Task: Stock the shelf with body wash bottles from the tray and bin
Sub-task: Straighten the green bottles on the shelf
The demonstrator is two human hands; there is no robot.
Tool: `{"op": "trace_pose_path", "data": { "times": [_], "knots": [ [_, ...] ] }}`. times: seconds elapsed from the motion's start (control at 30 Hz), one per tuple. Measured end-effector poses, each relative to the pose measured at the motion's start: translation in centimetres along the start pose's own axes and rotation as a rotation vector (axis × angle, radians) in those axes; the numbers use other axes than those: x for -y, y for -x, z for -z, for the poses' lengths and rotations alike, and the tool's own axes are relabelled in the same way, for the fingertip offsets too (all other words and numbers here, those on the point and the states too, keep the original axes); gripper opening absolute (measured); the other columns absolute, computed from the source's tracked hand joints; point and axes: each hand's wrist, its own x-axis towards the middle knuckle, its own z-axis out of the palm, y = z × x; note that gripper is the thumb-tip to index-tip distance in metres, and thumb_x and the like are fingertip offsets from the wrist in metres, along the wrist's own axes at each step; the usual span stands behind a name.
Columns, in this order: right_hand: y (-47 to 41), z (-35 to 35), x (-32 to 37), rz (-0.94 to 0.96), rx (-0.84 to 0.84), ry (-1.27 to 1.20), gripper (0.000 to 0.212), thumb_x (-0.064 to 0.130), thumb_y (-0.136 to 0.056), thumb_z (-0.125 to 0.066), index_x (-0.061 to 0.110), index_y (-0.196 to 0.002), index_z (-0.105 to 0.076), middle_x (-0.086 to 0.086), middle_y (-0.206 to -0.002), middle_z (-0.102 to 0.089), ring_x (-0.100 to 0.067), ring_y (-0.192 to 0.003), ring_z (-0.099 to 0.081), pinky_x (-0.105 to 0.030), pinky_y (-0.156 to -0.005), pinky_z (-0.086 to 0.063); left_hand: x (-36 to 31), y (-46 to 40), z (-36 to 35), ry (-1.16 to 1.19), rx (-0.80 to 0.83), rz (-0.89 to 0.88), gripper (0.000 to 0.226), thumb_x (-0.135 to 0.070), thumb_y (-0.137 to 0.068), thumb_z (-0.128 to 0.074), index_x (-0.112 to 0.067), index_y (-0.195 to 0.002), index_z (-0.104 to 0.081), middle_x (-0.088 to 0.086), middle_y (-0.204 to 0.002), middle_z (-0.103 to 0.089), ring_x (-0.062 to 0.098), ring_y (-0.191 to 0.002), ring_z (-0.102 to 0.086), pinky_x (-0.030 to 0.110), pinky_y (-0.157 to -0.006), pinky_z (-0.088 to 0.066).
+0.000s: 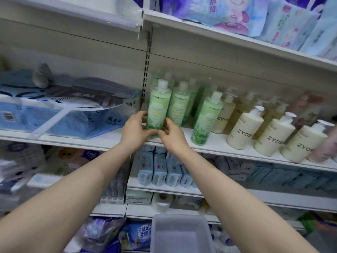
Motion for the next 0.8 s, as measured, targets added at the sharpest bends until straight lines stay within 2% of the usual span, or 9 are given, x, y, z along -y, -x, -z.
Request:
{"op": "trace_pose_path", "data": {
  "times": [0.17,0.23,0.37,0.53,0.6,0.67,0.73,0.8],
  "knots": [
    [0.2,0.7,0.1,0.006,0.043,-0.001,0.052,0.014,-0.095,-0.057,0.021,-0.145,-0.045,-0.005,-0.139,-0.060,-0.024,-0.127,-0.056,-0.045,-0.110,-0.044,-0.1,0.0,0.0,-0.031,0.010,0.005,0.065,-0.037,-0.065,-0.087,-0.024,-0.122,-0.056,-0.002,-0.110,-0.066,0.012,-0.088,-0.066,0.028,-0.080,-0.053],
    [0.7,1.5,0.6,0.022,0.042,0.023,0.051,0.012,-0.097,-0.056,0.019,-0.146,-0.044,-0.005,-0.139,-0.060,-0.022,-0.125,-0.057,-0.041,-0.110,-0.044,-0.4,0.0,0.2,-0.031,0.030,0.014,0.065,-0.038,-0.068,-0.084,-0.025,-0.125,-0.055,-0.004,-0.111,-0.066,0.012,-0.090,-0.065,0.030,-0.083,-0.053],
    [1.8,4.1,2.5,0.153,-0.093,0.088,0.050,0.012,-0.098,-0.056,0.018,-0.146,-0.046,-0.002,-0.130,-0.063,-0.018,-0.116,-0.060,-0.034,-0.105,-0.047,-2.3,-0.3,1.9,0.007,0.015,-0.015,0.063,-0.046,-0.080,-0.070,-0.021,-0.135,-0.050,-0.003,-0.122,-0.063,0.014,-0.107,-0.061,0.040,-0.095,-0.051],
    [0.3,7.7,5.6,0.386,-0.280,0.146,0.038,0.011,-0.097,-0.056,0.016,-0.135,-0.058,-0.002,-0.123,-0.067,-0.017,-0.109,-0.063,-0.037,-0.101,-0.050,-5.6,-2.6,4.9,0.016,-0.112,-0.106,0.045,-0.032,-0.095,-0.056,-0.012,-0.135,-0.053,0.010,-0.127,-0.062,0.024,-0.115,-0.059,0.041,-0.101,-0.046],
    [-1.1,8.9,6.6,0.445,-0.309,0.197,0.036,0.012,-0.097,-0.056,0.014,-0.133,-0.059,-0.003,-0.126,-0.066,-0.019,-0.114,-0.061,-0.040,-0.104,-0.048,-6.6,-4.0,5.6,-0.005,-0.117,-0.127,0.041,-0.028,-0.097,-0.054,-0.013,-0.135,-0.055,0.010,-0.128,-0.062,0.025,-0.115,-0.060,0.037,-0.102,-0.046],
    [-2.8,9.8,7.3,0.466,-0.295,0.279,0.035,0.014,-0.097,-0.056,0.013,-0.131,-0.060,-0.006,-0.128,-0.064,-0.023,-0.117,-0.060,-0.042,-0.104,-0.047,-7.4,-5.7,6.1,-0.019,-0.106,-0.131,0.037,-0.025,-0.098,-0.053,-0.013,-0.133,-0.057,0.009,-0.127,-0.063,0.024,-0.114,-0.060,0.026,-0.095,-0.044],
    [-4.6,10.5,7.9,0.440,-0.249,0.360,0.034,0.019,-0.098,-0.055,0.014,-0.131,-0.061,-0.009,-0.131,-0.063,-0.027,-0.121,-0.058,-0.042,-0.106,-0.045,-7.7,-7.6,6.2,-0.026,-0.073,-0.114,0.033,-0.023,-0.099,-0.052,-0.013,-0.129,-0.059,0.009,-0.125,-0.064,0.025,-0.114,-0.059,0.023,-0.088,-0.040],
    [-6.4,11.0,8.6,0.393,-0.202,0.388,0.035,0.023,-0.098,-0.055,0.018,-0.133,-0.061,-0.009,-0.136,-0.061,-0.027,-0.125,-0.056,-0.039,-0.108,-0.044,-7.6,-9.7,6.1,0.004,-0.009,-0.098,0.031,-0.022,-0.098,-0.053,-0.017,-0.128,-0.060,0.006,-0.127,-0.063,0.023,-0.114,-0.060,0.021,-0.089,-0.040]
  ]
}}
